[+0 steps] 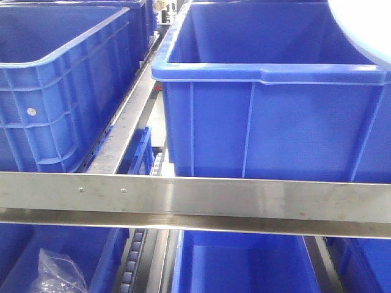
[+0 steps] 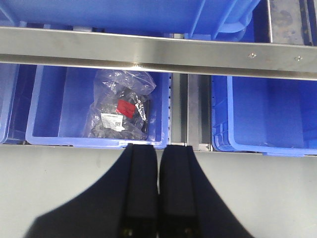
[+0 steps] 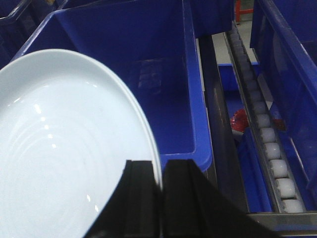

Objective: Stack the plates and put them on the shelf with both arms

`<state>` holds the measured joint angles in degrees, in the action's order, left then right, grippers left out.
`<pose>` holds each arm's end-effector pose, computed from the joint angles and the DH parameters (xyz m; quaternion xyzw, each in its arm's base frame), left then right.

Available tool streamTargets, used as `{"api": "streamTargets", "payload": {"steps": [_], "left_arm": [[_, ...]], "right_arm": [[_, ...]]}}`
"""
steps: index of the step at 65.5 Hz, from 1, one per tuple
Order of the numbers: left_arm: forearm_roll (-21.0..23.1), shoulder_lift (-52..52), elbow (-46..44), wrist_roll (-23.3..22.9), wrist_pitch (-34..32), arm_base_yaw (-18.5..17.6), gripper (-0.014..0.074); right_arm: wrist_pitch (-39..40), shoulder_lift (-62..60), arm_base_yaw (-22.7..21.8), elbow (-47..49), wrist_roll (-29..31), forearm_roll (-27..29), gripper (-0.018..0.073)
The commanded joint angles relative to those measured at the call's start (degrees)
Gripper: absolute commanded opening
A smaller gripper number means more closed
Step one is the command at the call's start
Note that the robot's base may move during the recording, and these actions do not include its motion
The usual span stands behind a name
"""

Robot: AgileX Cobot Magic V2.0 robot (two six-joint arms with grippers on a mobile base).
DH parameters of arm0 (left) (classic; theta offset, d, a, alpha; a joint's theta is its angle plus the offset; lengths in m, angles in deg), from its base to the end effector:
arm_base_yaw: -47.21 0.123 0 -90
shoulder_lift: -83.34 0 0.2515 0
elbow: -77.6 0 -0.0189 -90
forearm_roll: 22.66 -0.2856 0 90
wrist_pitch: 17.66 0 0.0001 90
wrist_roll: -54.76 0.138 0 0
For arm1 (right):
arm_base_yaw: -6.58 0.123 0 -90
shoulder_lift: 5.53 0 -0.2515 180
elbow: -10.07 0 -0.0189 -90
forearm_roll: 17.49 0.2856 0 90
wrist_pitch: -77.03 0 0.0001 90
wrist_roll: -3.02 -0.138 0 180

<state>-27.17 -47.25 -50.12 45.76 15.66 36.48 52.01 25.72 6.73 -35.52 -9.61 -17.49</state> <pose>0.2147 -0.0346 0.1772 0.0360 0.9228 -0.0334 0.3822 0.1938 0.0005 0.3084 0.0844 0.7718 0.0701 0.6264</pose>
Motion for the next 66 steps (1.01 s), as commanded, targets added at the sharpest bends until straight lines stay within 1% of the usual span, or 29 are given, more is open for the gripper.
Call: {"api": "streamTargets", "payload": {"steps": [1, 21, 29, 35, 43, 55, 66], "left_arm": [[0.1, -0.2, -1.5, 0.0, -3.3, -0.4, 0.0082], [0.1, -0.2, -1.5, 0.0, -3.3, -0.4, 0.0082], [0.1, -0.2, -1.5, 0.0, -3.3, -0.4, 0.0082], [0.1, -0.2, -1.5, 0.0, -3.3, -0.4, 0.0082], [0.1, -0.2, -1.5, 0.0, -3.3, -0.4, 0.0082], [0.1, -0.2, -1.5, 0.0, -3.3, -0.4, 0.0082], [0.1, -0.2, -1.5, 0.0, -3.3, -0.4, 0.0082]], "right_arm": [[6.0, 0.3, -0.3, 1.8, 0.1, -0.4, 0.0057], [6.1, 0.3, -0.3, 1.8, 0.1, -0.4, 0.0057], [8.5, 1.6, -0.3, 1.9, 0.1, -0.4, 0.0057], [10.7, 6.3, -0.3, 3.3, 0.1, -0.4, 0.0057], [12.1, 14.6, -0.3, 7.8, 0.1, -0.4, 0.0057], [14.4, 27.8, 0.1, 18.8, 0.1, 0.0, 0.0057], [16.8, 38.3, 2.5, 27.2, 0.1, 0.0, 0.0057]]}}
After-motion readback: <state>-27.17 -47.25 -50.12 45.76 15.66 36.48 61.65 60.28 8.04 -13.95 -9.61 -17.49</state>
